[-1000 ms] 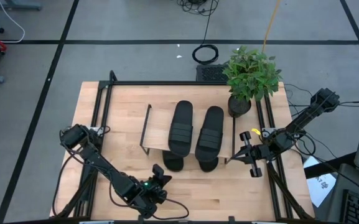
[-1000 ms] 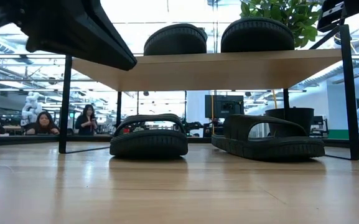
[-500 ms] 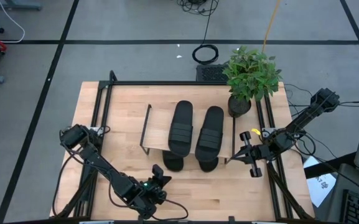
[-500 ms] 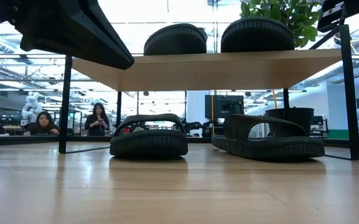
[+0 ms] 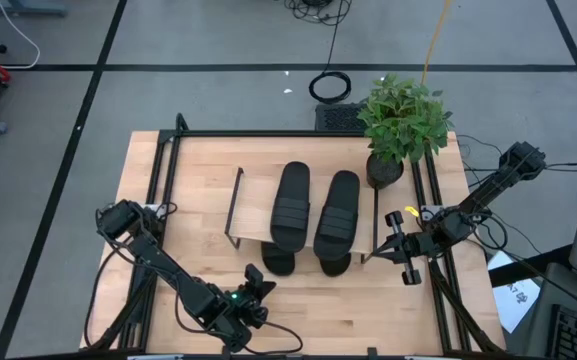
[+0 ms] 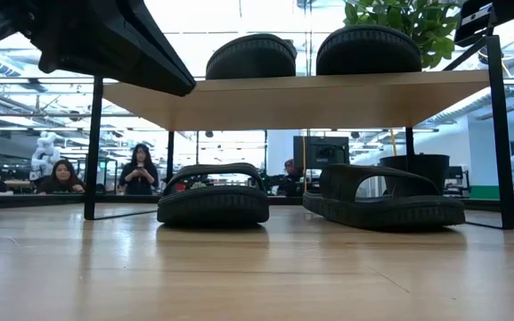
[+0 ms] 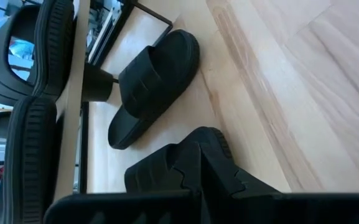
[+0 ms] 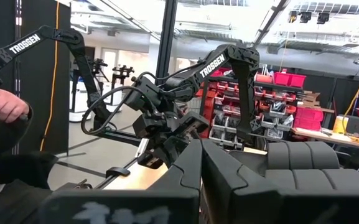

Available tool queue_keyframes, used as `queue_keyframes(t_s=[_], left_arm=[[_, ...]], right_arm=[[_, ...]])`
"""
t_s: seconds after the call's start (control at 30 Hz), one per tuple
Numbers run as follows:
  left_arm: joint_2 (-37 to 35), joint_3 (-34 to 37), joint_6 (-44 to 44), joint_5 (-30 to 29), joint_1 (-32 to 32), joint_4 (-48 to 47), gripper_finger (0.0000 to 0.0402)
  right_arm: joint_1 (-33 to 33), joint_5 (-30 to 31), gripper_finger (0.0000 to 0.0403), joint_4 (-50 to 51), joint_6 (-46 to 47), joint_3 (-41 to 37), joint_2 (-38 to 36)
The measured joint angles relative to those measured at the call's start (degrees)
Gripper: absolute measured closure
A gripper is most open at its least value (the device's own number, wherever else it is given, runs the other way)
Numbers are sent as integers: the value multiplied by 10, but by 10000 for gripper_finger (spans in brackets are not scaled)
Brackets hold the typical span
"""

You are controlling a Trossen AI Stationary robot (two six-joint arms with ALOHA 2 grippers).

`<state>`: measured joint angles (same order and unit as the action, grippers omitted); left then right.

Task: Pick and place slides into the shelf
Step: Adjust the shelf

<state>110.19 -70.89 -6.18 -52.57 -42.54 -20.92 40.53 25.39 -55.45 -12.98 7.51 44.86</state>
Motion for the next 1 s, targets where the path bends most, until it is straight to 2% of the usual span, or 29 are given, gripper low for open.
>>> queue_keyframes(t_s=[0.37, 0.5, 0.57, 0.63, 0.83, 1.0], left_arm=[[0, 0, -32, -11, 5, 0, 395], [-6, 0, -79, -127, 22, -3, 395], [-21, 0, -118, -155, 43, 1, 398], [-47, 0, -157, -133, 74, 5, 400], [-133, 0, -253, -3, 164, 85, 401], [-164, 0, -278, 53, 170, 137, 401]], right_arm=[[0, 0, 403, -12, -10, 0, 0], [0, 1, 403, -61, -53, 0, 0], [-2, 2, 403, -100, -85, 0, -9], [-8, 2, 403, -127, -93, 0, -19], [-26, 2, 403, -102, -98, 0, -32], [-38, 0, 403, -117, -101, 0, -33]])
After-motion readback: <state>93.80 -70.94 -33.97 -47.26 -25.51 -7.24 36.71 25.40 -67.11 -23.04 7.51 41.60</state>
